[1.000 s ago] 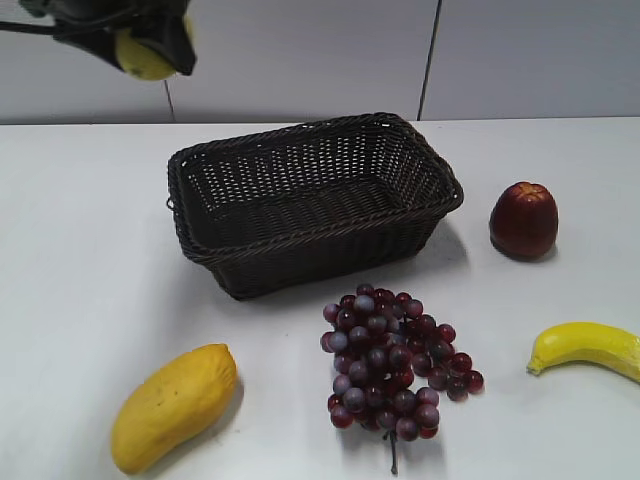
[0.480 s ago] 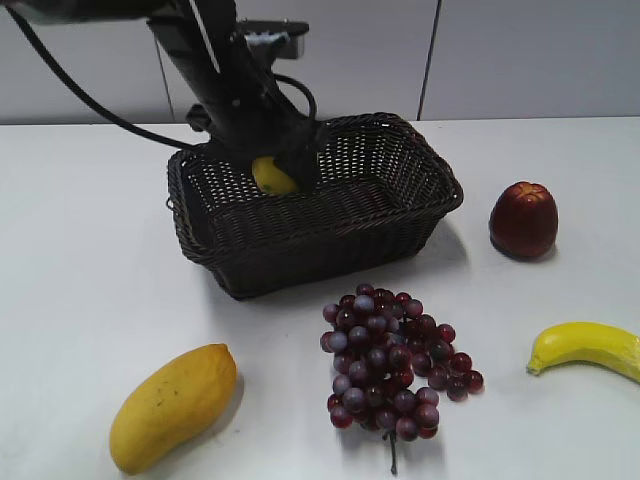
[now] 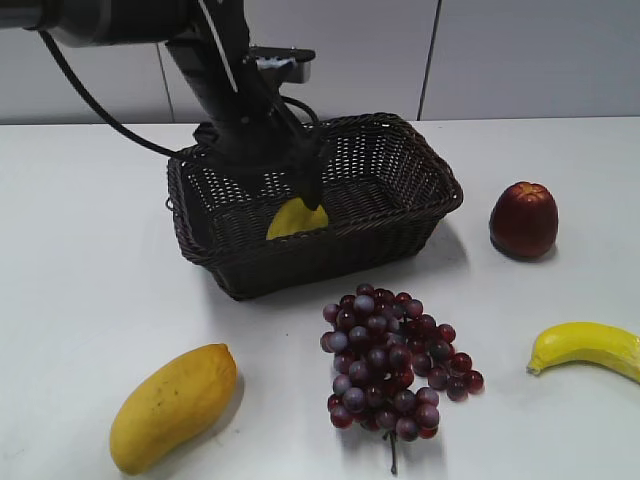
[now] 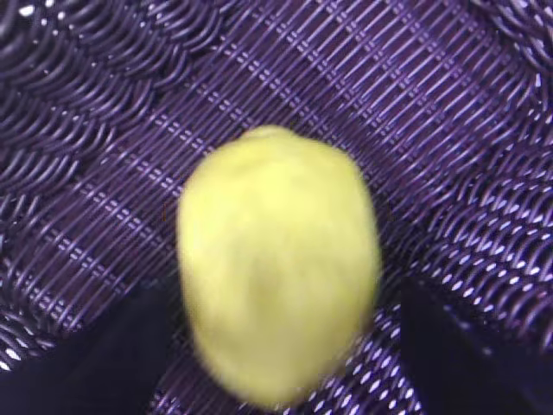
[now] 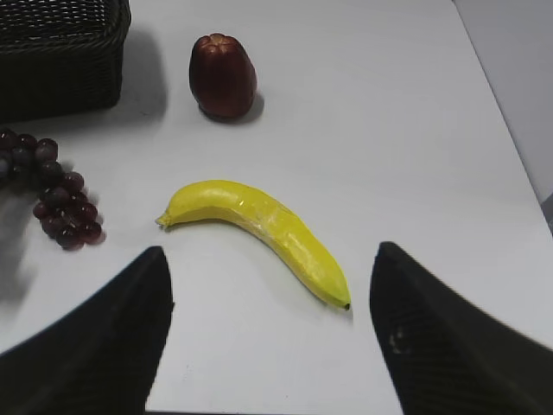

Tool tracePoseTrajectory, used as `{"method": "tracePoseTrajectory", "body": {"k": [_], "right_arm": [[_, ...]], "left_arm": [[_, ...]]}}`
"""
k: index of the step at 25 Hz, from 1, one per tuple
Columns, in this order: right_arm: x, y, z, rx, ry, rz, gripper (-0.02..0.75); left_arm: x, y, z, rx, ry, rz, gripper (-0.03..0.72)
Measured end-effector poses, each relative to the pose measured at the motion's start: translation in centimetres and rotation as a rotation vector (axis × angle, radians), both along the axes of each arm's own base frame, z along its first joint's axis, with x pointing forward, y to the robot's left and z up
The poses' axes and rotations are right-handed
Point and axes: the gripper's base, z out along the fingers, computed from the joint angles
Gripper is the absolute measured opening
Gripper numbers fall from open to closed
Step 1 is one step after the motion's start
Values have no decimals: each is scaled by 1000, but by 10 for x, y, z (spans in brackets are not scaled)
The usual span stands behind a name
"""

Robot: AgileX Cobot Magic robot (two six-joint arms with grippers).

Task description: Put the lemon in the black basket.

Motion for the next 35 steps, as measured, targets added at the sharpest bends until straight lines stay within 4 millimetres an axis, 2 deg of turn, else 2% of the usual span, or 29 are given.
{"method": "tracePoseTrajectory", "body": {"k": [2, 5, 8, 13, 17, 19, 22, 32, 35], "right_arm": [[0, 0, 0, 0, 0, 0, 583], [0, 0, 0, 0, 0, 0, 583], [0, 0, 0, 0, 0, 0, 583], [0, 0, 0, 0, 0, 0, 583], [0, 0, 0, 0, 0, 0, 583], [0, 0, 0, 0, 0, 0, 583], [0, 0, 0, 0, 0, 0, 583], [0, 0, 0, 0, 0, 0, 583], [0, 0, 0, 0, 0, 0, 583]], "left_arm": [[-1, 1, 23, 1, -8, -16, 661], [-6, 6, 72, 3, -64, -40, 659], [-13, 16, 125, -20, -200, -16, 647], [-43, 46, 196, -38, -371, 52, 634], [-69, 68, 234, -50, -470, 89, 627], [-82, 80, 241, -34, -488, 108, 623], [-102, 98, 235, 23, -477, 131, 615], [-188, 170, 167, 166, -304, 251, 595], [-220, 192, 154, 163, -303, 274, 592]]}}
